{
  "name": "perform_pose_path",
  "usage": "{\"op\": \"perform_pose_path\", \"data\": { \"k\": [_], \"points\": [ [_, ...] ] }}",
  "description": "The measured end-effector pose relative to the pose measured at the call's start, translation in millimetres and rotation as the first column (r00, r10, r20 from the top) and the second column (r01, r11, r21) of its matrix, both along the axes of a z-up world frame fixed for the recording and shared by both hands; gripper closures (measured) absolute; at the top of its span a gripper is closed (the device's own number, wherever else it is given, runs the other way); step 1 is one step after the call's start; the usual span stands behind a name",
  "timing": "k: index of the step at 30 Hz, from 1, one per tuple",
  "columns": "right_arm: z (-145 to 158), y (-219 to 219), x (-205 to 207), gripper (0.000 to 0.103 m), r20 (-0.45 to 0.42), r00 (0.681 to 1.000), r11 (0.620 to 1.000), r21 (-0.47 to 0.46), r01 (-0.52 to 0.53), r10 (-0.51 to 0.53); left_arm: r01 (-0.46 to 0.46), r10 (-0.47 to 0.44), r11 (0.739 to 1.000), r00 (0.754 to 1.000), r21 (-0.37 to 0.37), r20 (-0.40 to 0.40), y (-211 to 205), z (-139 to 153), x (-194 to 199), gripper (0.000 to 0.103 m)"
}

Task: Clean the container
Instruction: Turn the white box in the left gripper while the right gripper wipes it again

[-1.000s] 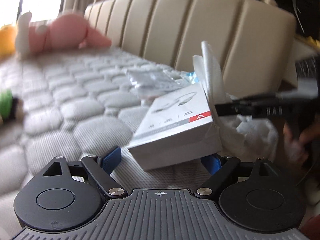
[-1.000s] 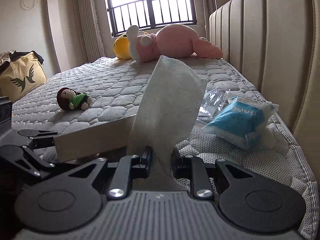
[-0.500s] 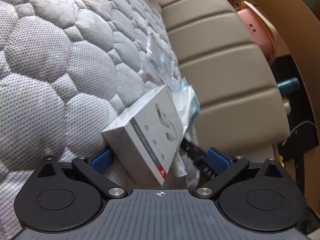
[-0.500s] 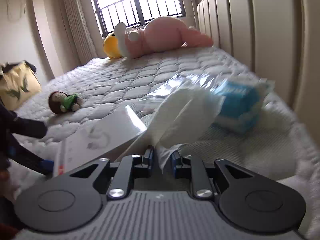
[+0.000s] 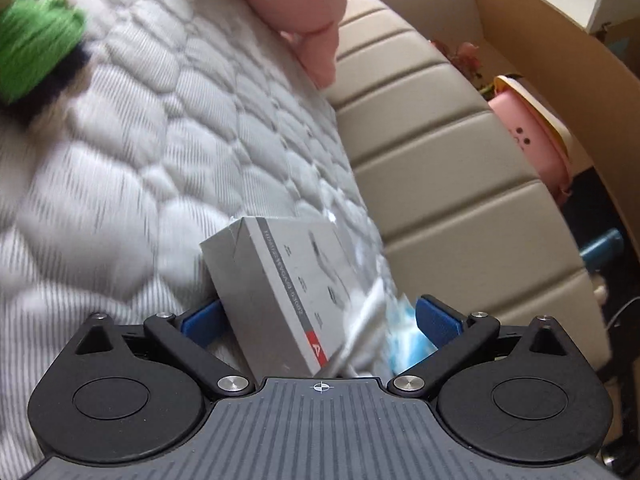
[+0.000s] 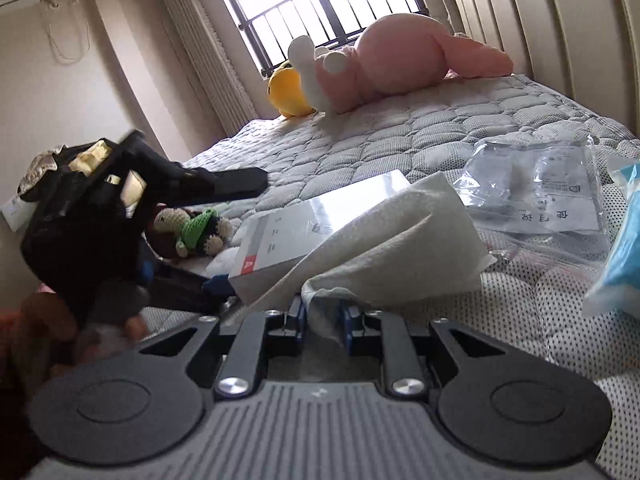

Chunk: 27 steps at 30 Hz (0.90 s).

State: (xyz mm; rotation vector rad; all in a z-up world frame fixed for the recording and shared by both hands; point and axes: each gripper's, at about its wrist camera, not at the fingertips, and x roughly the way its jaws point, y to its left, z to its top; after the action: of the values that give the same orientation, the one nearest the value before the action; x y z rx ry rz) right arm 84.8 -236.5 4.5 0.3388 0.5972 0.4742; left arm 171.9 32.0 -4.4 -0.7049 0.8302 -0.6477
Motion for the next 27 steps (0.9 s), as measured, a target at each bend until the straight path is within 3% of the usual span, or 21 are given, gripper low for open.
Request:
{"op": "perform_pose_path", "data": {
  "k": [4,8,10,13,16,20,21,24,25,27],
  "points": [
    [19.5,-10.7,-7.1,0.09,0.053,0.996,0.998,0.0,0.065,-0.065,0.013,-0.022,0.992,0.997,0.126,0.069,-11.2,8.3,4.7,0.001],
    [55.0,-12.3,-7.5,0.09,0.131,0.99,0.997,0.049,0.054,-0.06,0.036,-0.058,0.981,0.992,0.193,0.108,-14.1,11.9,-7.0,0.001],
    [70.3,0.5,1.1,0.088,0.159,0.987,0.999,0.028,0.034,-0.038,0.043,-0.07,0.976,0.991,0.215,0.118,-12.0,13.7,-12.3,0.001],
    [79.7,27.3,23.1,0.088,0.163,0.987,0.998,-0.062,0.008,0.002,0.062,-0.099,0.965,0.986,0.254,0.136,-9.4,15.5,-20.9,0.0],
    [72.1,52.0,49.9,0.088,0.109,0.993,0.992,-0.124,-0.034,0.047,0.077,-0.125,0.955,0.98,0.286,0.155,-6.2,14.7,-28.1,0.0],
    [59.2,66.7,48.4,0.085,0.093,0.994,0.971,-0.238,-0.025,0.048,0.095,-0.149,0.95,0.974,0.297,0.168,-1.8,12.6,-30.9,0.0],
    [58.2,67.2,42.8,0.079,0.105,0.994,0.961,-0.276,-0.008,0.039,0.098,-0.155,0.949,0.973,0.299,0.173,-1.2,12.2,-31.6,0.0],
    [53.1,67.3,29.5,0.035,0.156,0.988,0.896,-0.436,0.088,-0.021,0.108,-0.175,0.942,0.966,0.318,0.192,-3.2,10.5,-33.5,0.0],
    [50.2,64.4,24.2,0.028,0.164,0.985,0.871,-0.476,0.12,-0.046,0.108,-0.18,0.94,0.963,0.325,0.199,-4.1,10.2,-34.3,0.0],
    [43.4,55.4,17.2,0.025,0.153,0.985,0.847,-0.512,0.144,-0.075,0.108,-0.18,0.941,0.962,0.322,0.204,-3.8,9.2,-34.4,0.0]
  ]
}}
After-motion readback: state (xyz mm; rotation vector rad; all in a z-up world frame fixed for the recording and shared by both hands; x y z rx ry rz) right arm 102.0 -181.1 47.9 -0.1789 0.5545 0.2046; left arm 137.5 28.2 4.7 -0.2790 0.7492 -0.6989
